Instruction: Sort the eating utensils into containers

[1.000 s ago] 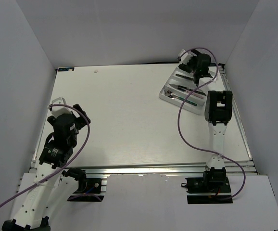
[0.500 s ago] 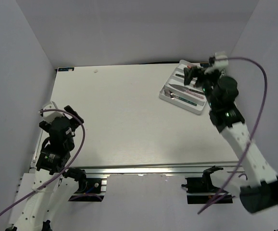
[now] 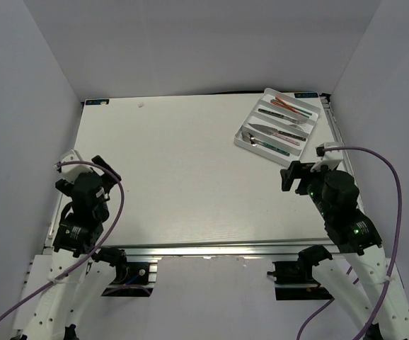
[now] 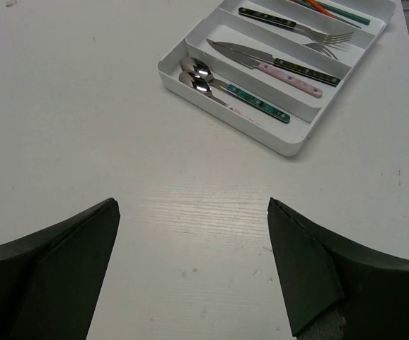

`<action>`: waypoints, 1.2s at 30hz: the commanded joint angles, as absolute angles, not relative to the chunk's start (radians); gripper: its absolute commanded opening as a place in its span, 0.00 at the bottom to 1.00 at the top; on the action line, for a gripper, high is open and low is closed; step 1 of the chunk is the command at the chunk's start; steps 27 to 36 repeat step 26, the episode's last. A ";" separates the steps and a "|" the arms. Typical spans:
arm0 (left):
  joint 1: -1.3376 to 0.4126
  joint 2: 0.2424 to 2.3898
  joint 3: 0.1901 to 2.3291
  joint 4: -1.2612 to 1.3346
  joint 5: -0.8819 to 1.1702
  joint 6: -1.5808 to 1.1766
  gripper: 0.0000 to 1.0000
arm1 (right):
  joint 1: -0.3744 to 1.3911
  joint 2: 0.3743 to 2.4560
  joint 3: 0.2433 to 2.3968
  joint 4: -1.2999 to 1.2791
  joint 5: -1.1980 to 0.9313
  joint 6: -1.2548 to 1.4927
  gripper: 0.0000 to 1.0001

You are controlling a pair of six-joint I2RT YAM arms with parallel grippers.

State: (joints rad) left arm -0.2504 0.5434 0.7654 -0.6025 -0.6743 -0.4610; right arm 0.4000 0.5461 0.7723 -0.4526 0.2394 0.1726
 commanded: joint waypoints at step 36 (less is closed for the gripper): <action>-0.244 0.422 0.758 -0.586 -0.673 -0.453 0.98 | 0.410 0.574 0.761 -0.482 0.215 0.181 0.89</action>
